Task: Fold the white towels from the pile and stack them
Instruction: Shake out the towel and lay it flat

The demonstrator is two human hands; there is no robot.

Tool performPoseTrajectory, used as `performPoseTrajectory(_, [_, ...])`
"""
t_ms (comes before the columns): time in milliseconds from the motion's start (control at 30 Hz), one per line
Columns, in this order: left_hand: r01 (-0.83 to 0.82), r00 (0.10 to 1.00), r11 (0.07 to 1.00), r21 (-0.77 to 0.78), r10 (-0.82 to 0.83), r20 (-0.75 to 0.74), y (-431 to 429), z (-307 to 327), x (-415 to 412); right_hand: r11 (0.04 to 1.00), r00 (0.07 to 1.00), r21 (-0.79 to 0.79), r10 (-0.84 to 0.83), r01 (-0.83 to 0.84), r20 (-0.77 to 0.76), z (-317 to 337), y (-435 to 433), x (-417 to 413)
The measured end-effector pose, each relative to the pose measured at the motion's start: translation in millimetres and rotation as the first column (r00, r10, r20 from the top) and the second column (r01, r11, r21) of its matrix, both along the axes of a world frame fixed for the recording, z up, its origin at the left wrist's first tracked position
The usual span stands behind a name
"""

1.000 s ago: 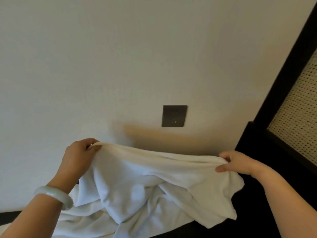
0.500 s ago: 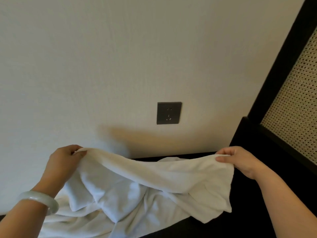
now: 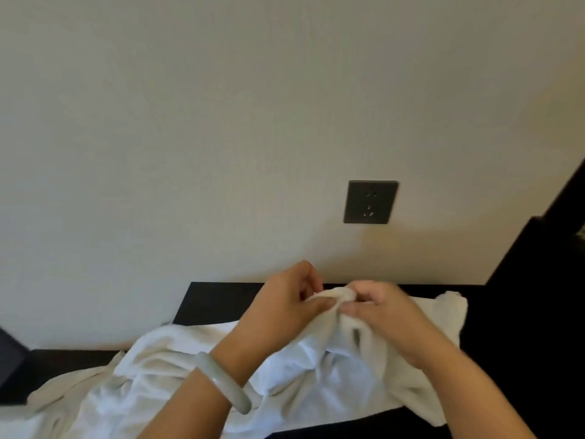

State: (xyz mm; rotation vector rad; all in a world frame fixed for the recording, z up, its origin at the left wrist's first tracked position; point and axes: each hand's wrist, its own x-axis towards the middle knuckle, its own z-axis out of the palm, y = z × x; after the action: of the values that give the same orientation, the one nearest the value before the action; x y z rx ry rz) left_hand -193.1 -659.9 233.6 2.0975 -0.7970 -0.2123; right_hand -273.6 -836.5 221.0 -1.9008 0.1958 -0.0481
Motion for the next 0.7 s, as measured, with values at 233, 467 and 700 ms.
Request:
performPoseTrajectory(233, [0.035, 0.996, 0.993, 0.114, -0.025, -0.084, 59, -17, 41, 0.847, 0.911, 0.441, -0.389, 0.295, 0.138, 32, -79, -24])
performPoseTrajectory(467, [-0.072, 0.995, 0.996, -0.045, 0.074, 0.066, 57, 0, 33, 0.641, 0.742, 0.602, -0.660, 0.476, 0.117, 39, -121, -48])
performPoseTrajectory(700, [0.059, 0.931, 0.960, -0.273, 0.045, 0.362, -28, 82, 12, 0.860, 0.847, 0.364, -0.463, 0.359, 0.260, 73, -85, -13])
